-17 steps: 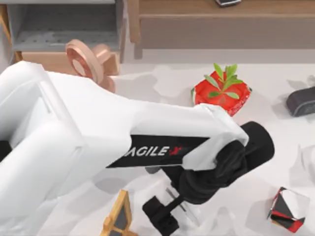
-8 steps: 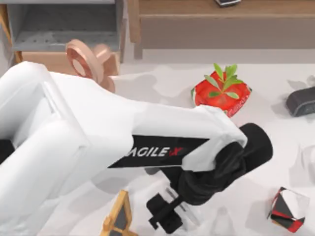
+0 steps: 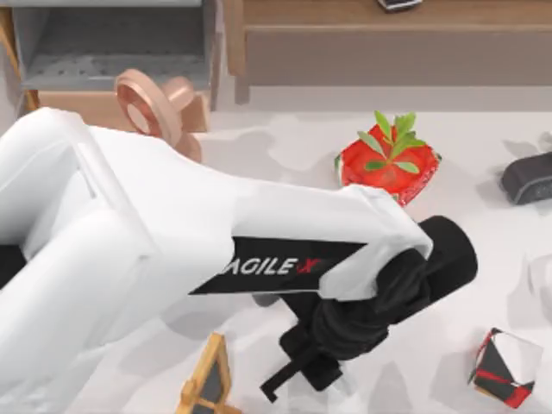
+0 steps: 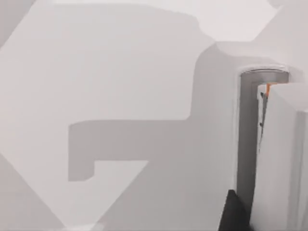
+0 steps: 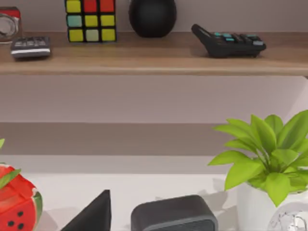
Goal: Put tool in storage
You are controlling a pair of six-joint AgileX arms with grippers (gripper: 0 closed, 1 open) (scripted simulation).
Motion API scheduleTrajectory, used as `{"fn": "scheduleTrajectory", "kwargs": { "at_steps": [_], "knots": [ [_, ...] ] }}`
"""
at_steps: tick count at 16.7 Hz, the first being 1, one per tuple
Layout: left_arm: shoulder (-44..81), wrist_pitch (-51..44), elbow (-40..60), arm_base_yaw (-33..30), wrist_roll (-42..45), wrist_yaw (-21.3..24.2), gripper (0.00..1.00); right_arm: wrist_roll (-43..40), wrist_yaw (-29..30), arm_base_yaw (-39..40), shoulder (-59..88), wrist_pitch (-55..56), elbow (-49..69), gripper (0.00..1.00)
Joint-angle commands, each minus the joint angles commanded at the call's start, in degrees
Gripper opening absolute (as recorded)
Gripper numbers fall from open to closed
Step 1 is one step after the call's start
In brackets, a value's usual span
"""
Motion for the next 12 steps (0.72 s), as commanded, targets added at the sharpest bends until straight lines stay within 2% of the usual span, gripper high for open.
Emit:
{"fn": "scheduleTrajectory", "kwargs": {
  "at_steps": [12],
  "knots": [
    [-1.02, -2.15, 1.38, -0.14, -0.09, -0.1, 0.0, 0.0, 0.0, 0.0, 0.0, 0.0, 0.0, 1.0]
  ]
}}
